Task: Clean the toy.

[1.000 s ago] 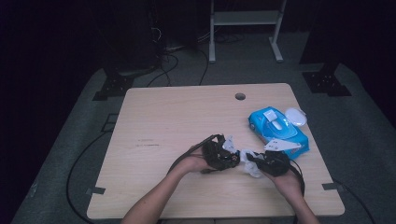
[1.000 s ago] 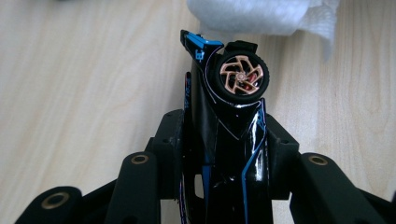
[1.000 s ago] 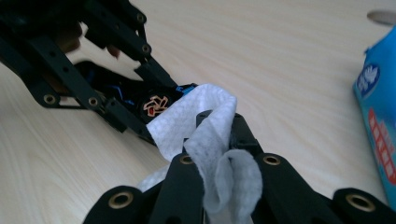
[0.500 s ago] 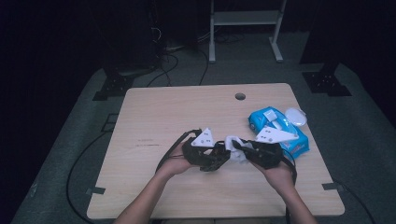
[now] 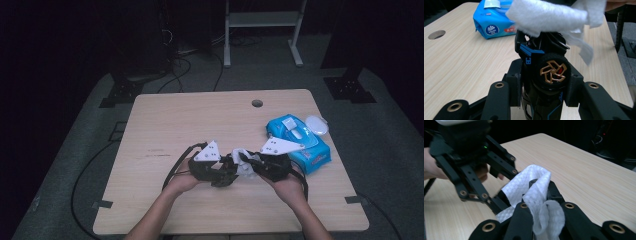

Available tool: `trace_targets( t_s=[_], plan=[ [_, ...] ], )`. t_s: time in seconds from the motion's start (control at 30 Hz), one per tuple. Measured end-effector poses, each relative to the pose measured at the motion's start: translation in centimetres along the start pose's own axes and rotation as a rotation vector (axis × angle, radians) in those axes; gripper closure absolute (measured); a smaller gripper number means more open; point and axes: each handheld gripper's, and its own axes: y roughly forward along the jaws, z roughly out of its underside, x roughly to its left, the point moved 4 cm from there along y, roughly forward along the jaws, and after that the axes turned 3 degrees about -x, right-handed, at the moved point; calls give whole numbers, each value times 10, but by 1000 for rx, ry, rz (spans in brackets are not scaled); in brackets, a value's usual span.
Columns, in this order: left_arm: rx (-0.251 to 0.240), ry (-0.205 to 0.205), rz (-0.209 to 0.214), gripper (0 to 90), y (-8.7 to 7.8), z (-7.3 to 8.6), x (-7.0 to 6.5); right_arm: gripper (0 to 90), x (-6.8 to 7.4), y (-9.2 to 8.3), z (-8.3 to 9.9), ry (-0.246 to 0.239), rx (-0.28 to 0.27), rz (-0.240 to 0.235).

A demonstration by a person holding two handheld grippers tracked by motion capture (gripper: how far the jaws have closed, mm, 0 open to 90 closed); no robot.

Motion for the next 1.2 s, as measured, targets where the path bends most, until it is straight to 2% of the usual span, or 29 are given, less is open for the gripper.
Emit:
trace_targets(
  t_s=[0.13, 0.17, 0.27, 0.4, 0.47, 0.57, 0.6, 0.67, 0.8, 0.83, 0.87, 0.93, 1.03, 1.13, 1.2],
  plan=[
    [-10, 2, -4, 582, -1, -2, -1, 851, 0, -3, -1, 3, -8, 4],
    [-14, 2, -2, 582, -1, -3, -1, 851, 6, -3, -6, 2, -25, -18],
    [-44, -10, 6, 582, -4, -6, 0, 851, 11, -2, -9, -22, -40, -20],
    [-57, -8, 3, 582, -10, -8, 0, 851, 1, -7, -8, -9, -47, -1],
    [-60, -7, 2, 582, -12, -8, 0, 851, -6, -9, -3, 6, -29, 23],
    [-56, -8, 1, 582, -10, -9, -1, 851, -3, -10, -2, 14, -30, 18],
    [-60, -11, 5, 582, -9, -9, -1, 851, 1, -11, -6, 5, -45, 0],
    [-77, -17, 12, 582, -11, -10, -1, 851, 5, -11, -10, -9, -55, -5],
    [-84, -9, 10, 582, -16, -12, 0, 851, -5, -12, -6, 13, -48, 10],
    [-77, -7, 7, 582, -16, -12, 0, 851, -9, -13, 0, 40, -39, 16],
    [-66, 0, 0, 582, -15, -12, 0, 852, -9, -12, 1, 47, -42, 11],
    [-61, -2, -2, 582, -13, -11, 0, 852, -7, -13, 0, 46, -41, 7],
    [-66, -10, 8, 582, -10, -12, -1, 852, 4, -12, -10, 11, -63, -18],
    [-80, -17, 15, 582, -13, -12, -1, 852, 1, -13, -9, 16, -65, -15],
    [-81, -13, 10, 582, -16, -13, 0, 852, -6, -13, -4, 26, -47, 5]
  ],
)
